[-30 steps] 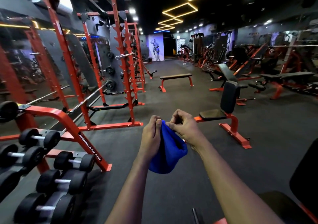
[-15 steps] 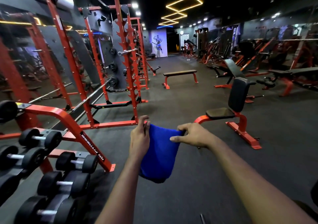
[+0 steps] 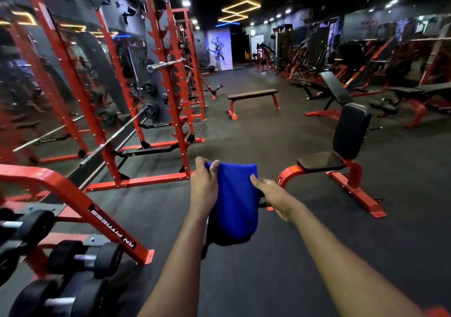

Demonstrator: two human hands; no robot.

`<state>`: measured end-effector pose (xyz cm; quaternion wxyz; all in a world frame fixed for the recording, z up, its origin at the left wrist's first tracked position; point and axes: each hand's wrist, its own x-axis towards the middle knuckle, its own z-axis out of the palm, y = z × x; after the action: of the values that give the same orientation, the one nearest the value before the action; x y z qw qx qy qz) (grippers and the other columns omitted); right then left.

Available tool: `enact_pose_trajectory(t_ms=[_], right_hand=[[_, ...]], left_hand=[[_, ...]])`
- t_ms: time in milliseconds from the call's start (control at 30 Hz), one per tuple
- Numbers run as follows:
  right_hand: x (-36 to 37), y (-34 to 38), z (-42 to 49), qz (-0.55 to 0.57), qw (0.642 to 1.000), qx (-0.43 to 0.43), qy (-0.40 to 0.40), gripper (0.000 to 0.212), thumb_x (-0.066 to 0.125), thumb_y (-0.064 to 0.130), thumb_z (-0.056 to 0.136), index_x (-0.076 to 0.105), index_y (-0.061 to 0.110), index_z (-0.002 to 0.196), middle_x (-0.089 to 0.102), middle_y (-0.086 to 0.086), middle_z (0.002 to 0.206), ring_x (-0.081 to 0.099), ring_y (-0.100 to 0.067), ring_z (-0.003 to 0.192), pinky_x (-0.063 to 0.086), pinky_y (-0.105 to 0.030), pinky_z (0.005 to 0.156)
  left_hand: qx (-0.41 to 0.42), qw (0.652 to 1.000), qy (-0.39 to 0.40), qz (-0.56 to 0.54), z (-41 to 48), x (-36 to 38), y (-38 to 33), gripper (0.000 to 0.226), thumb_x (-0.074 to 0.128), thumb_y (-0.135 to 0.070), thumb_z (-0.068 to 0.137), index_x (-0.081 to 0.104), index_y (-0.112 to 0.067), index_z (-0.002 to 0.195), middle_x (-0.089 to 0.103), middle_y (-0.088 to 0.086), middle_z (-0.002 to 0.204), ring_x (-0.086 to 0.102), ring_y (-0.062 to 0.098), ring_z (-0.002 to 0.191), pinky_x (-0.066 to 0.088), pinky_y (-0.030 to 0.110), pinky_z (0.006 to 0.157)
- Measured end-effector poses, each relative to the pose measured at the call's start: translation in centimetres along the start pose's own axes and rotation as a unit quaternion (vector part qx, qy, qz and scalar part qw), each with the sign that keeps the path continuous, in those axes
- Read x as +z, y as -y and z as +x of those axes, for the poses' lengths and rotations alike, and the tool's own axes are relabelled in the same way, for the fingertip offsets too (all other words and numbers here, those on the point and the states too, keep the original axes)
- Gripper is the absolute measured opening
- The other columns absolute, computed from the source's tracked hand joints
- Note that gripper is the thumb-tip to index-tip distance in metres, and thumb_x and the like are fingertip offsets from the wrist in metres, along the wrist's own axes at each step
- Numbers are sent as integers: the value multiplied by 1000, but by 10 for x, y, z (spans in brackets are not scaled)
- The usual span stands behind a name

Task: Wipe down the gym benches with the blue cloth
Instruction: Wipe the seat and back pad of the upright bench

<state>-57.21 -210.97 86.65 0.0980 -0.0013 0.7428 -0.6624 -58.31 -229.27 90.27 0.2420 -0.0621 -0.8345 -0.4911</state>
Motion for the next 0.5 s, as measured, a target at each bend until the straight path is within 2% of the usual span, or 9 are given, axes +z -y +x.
enact_pose_trajectory(t_ms=[67, 133, 200, 267, 333, 367, 500], right_hand=[[1, 4, 25, 11, 999, -15, -44, 58, 42, 59, 97, 50, 11, 128, 60, 0, 122, 57, -16, 107, 48, -40, 91], [0, 6, 55, 13, 997, -21, -73, 57, 40, 63, 95, 47, 9, 114, 57, -4, 105, 53, -18, 92, 43, -39, 80], [0, 6, 87, 10, 998, -1, -54, 57, 43, 64, 93, 50, 10, 109, 62, -1, 104, 58, -16, 91, 48, -40, 85], [-3, 3, 122, 18, 999, 8, -38, 40, 54, 50, 96, 57, 10, 100, 69, -1, 97, 65, -13, 88, 54, -41, 89], [-11, -6, 164, 12, 997, -11, -75, 29, 64, 38, 94, 63, 10, 97, 74, -6, 96, 70, -22, 91, 54, -50, 91], [-18, -9, 182, 4, 994, -16, -107, 28, 68, 37, 91, 62, 11, 99, 74, -6, 99, 71, -23, 93, 54, -50, 91], [-45, -8, 261, 22, 979, -28, -201, 31, 72, 38, 87, 57, 16, 102, 71, -5, 104, 70, -19, 94, 57, -41, 85]], left_hand=[[-44, 998, -32, -9, 24, 8, 10, 24, 43, -34, 103, 41, -11, 97, 55, 1, 76, 49, 8, 65, 35, 14, 49], [-72, 996, -41, -19, 54, 22, 27, 26, 41, -35, 103, 41, -10, 96, 56, 5, 80, 52, 15, 69, 36, 17, 50], [-82, 996, -37, -18, 88, 40, 44, 29, 41, -37, 103, 41, -8, 96, 58, 11, 85, 53, 25, 73, 33, 30, 57], [-82, 996, -24, -26, 125, 61, 62, 28, 42, -34, 103, 41, -7, 96, 56, 12, 85, 49, 28, 75, 26, 31, 60], [-76, 997, 14, -16, 159, 84, 78, 27, 44, -33, 103, 41, -8, 97, 54, 10, 84, 48, 28, 78, 24, 29, 61], [-68, 997, 37, -15, 178, 97, 87, 27, 46, -34, 102, 42, -8, 98, 55, 10, 86, 50, 29, 81, 26, 29, 63], [-31, 987, 158, -18, 259, 148, 124, 37, 55, -33, 98, 40, -9, 121, 59, 10, 106, 57, 28, 99, 38, 28, 77]])
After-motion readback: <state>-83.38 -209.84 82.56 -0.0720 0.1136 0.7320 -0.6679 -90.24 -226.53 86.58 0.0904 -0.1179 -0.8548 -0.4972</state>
